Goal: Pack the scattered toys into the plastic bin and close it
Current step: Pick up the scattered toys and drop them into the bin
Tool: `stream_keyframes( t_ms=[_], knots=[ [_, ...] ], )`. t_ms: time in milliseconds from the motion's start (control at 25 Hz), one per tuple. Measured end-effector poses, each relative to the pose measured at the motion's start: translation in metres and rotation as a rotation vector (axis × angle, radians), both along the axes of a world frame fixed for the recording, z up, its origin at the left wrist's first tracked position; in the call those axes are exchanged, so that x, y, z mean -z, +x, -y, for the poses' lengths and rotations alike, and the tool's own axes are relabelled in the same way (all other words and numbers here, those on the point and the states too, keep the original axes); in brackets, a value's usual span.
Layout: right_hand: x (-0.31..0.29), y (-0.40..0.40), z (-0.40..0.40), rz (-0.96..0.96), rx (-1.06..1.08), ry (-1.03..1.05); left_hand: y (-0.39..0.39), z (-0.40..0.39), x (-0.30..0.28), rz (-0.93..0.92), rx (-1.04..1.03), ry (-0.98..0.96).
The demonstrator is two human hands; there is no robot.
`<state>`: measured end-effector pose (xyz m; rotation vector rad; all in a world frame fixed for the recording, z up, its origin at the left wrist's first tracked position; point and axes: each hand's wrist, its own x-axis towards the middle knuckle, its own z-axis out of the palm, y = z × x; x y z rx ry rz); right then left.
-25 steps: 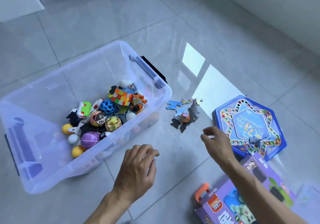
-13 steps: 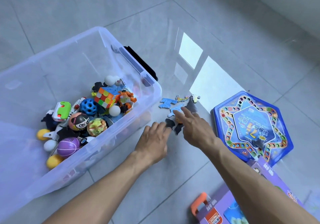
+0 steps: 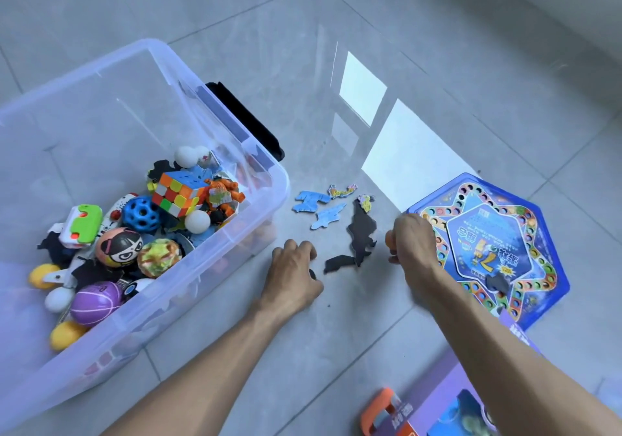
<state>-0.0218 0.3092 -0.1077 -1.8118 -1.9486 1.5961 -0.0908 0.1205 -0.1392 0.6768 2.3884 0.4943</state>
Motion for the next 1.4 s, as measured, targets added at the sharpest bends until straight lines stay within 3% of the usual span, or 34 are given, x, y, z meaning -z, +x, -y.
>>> stream_keyframes(
  t_ms=[80, 240, 400, 520, 600, 720, 880, 1040, 1160, 1280, 1400],
  knots=[
    [-0.001, -0.006, 0.002, 0.0, -0.026, -0.026, 0.005, 0.003, -0.002, 0.02, -0.015, -0.053],
    [0.013, -0.009, 0.027, 0.224, -0.501, 0.3, 0.012, 0.007, -0.006, 0.067, -0.078, -0.082],
    [0.031, 0.012, 0.046, 0.236, -0.462, 0.321, 0.007, -0.004, -0.016, 0.152, -0.165, -0.13],
    [0.029, 0.033, 0.049, 0.277, -0.448, 0.352, 0.009, -0.01, -0.02, 0.129, -0.173, -0.057],
    [0.026, 0.045, 0.05, 0.318, -0.413, 0.312, 0.016, -0.009, -0.021, -0.002, -0.098, 0.015],
    [0.023, 0.069, 0.058, 0.28, -0.406, 0.297, 0.028, -0.009, -0.013, -0.112, 0.186, 0.033],
    [0.003, 0.089, 0.065, 0.076, -0.27, 0.194, 0.043, -0.005, -0.008, -0.164, 0.221, -0.065],
    [-0.055, 0.085, 0.079, -0.167, -0.241, 0.145, 0.055, 0.022, -0.033, 0.035, 0.04, -0.004],
    [-0.133, 0.052, 0.095, -0.454, -0.334, 0.108, 0.054, 0.059, -0.105, 0.123, -0.252, 0.312],
    [-0.205, -0.009, 0.127, -0.506, -0.566, -0.041, 0.031, 0.125, -0.207, -0.075, -0.558, 0.614],
    [-0.241, -0.071, 0.157, -0.418, -0.715, -0.397, -0.016, 0.179, -0.258, -0.32, -0.686, 0.551]
  ],
)
